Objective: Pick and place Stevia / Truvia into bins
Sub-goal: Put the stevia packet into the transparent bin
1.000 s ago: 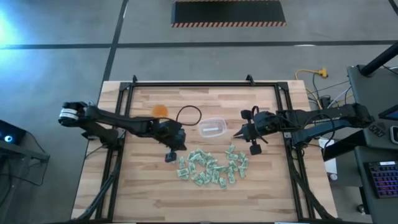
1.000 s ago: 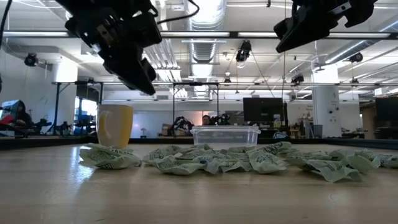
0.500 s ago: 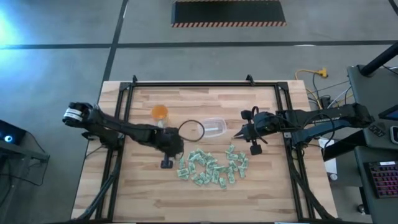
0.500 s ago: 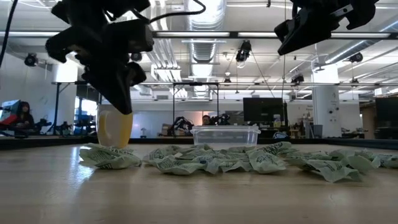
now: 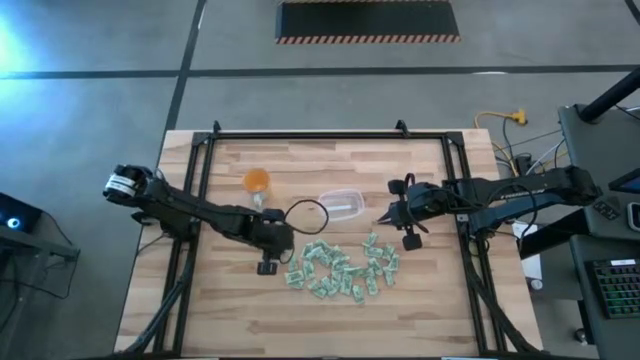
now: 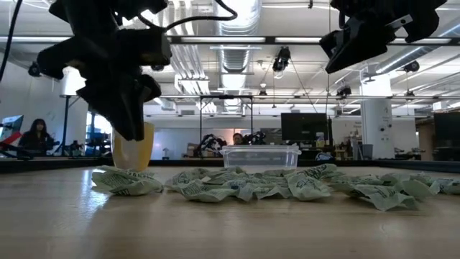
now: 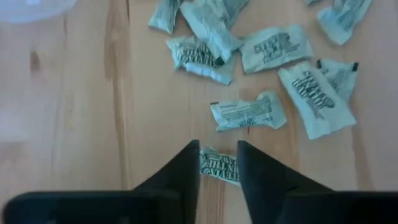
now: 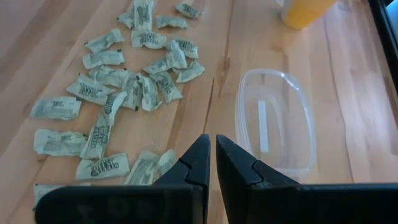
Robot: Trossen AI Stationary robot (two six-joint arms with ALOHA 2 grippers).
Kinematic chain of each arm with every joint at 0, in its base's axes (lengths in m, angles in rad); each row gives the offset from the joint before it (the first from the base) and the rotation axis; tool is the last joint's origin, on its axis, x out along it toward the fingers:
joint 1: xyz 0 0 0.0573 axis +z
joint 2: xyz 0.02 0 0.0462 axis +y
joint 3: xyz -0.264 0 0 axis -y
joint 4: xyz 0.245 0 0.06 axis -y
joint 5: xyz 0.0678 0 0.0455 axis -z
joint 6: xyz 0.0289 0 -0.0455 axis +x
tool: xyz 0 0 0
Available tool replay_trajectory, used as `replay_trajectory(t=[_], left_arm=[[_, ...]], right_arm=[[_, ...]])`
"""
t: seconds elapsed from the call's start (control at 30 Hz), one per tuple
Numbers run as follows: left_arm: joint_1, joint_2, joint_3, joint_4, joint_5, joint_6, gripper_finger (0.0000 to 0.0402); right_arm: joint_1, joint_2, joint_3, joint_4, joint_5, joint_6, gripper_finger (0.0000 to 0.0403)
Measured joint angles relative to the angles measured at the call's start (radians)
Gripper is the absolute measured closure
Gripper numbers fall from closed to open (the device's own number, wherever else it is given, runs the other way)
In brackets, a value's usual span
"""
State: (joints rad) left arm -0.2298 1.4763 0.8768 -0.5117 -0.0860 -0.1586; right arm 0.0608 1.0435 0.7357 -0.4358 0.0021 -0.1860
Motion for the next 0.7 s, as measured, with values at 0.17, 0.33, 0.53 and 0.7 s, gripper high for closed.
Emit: replay_trajectory(t=[0.17,0.33,0.53,0.7], left_arm=[[0.000,0.057,0.000,-0.003,0.001,-0.001,0.0263],[0.001,0.093,0.002,-0.005,0.002,-0.046,0.0258],[0.001,0.111,0.001,-0.029,0.007,-0.119,0.0257],[0.001,0.132,0.000,-0.027,0.023,-0.125,0.0263]], right_arm=[[0.000,0.000,-0.037,0.005,0.000,0.003,0.0385],[0.000,0.000,-0.052,0.005,0.000,0.003,0.0385],[0.000,0.000,-0.053,0.012,0.000,0.011,0.0385],[0.000,0.000,-0.053,0.032,0.000,0.011,0.0385]])
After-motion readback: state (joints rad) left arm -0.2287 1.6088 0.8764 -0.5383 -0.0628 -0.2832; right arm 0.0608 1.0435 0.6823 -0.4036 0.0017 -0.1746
